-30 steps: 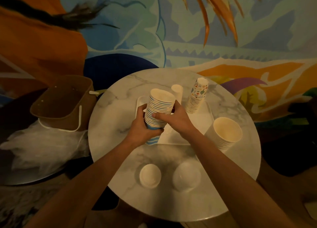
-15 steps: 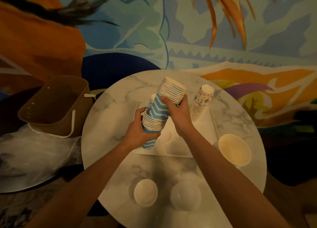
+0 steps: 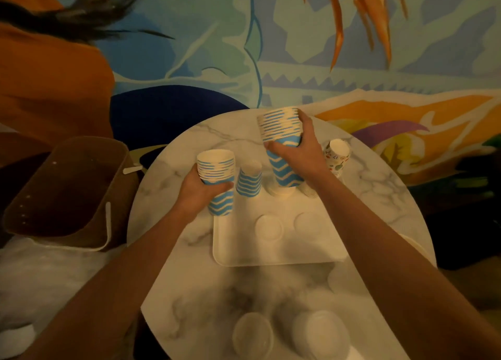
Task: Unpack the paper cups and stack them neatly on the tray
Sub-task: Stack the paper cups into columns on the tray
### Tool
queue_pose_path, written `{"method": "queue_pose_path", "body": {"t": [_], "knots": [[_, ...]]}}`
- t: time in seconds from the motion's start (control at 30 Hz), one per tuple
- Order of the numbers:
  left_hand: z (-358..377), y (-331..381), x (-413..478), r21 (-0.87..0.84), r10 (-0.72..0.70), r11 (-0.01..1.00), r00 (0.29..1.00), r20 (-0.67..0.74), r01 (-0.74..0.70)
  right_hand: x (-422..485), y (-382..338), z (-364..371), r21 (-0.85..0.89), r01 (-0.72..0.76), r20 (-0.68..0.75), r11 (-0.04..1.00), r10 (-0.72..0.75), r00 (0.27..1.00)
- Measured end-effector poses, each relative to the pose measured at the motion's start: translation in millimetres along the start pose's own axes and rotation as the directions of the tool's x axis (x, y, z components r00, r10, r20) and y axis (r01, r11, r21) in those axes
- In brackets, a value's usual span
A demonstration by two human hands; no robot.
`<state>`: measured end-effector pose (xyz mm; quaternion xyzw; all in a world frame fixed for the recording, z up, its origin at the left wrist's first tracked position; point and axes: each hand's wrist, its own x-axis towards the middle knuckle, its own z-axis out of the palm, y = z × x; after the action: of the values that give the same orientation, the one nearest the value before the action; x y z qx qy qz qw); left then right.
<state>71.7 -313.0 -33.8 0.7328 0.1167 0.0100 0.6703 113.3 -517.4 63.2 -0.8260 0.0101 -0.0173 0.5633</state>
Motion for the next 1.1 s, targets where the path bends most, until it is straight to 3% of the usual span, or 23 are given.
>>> {"method": "queue_pose_path", "body": {"t": [0.1,0.17,0.23,0.33,0.47,0.53,0.8,0.97,1.1], "knots": [[-0.9,4.6,19.6,-0.104,-0.024,0.994,1.000,-0.004,0.024,8.8,-5.2,-9.8,-0.420,0.132,0.188,0.898,-0.056,0.980],[0.4,4.3,29.8,-0.184,-0.057,0.981,0.998,0.034,0.063,12.9,-10.3,-13.2,-0.685,0.211,0.302,0.697,0.008,0.953],[2.8,2.1,36.8,-0.231,-0.074,0.968,0.993,0.088,0.093,15.1,-17.1,-12.4,-0.846,0.294,0.372,0.445,0.099,0.923],[8.2,-2.3,41.4,-0.283,-0.098,0.950,0.985,0.140,0.135,17.3,-29.1,-1.3,-0.901,0.406,0.426,0.149,0.145,0.893],[12.6,-4.0,41.8,-0.325,-0.082,0.934,0.974,0.211,0.149,29.6,-36.3,28.1,-0.864,0.486,0.456,-0.134,0.204,0.867],[12.5,-4.0,41.2,-0.348,-0.073,0.924,0.966,0.249,0.159,33.5,-34.6,43.2,-0.827,0.516,0.461,-0.225,0.257,0.850],[3.6,-8.6,41.9,-0.322,-0.056,0.935,0.956,0.288,0.152,41.7,-32.3,66.3,-0.761,0.561,0.471,-0.327,0.317,0.823],[1.0,-11.5,41.0,-0.307,-0.047,0.942,0.957,0.285,0.138,42.2,-38.2,73.6,-0.739,0.620,0.558,-0.265,0.276,0.783],[1.9,-13.8,42.0,-0.304,-0.044,0.944,0.962,0.270,0.128,48.6,-38.2,70.4,-0.765,0.633,0.599,-0.123,0.228,0.768]]}}
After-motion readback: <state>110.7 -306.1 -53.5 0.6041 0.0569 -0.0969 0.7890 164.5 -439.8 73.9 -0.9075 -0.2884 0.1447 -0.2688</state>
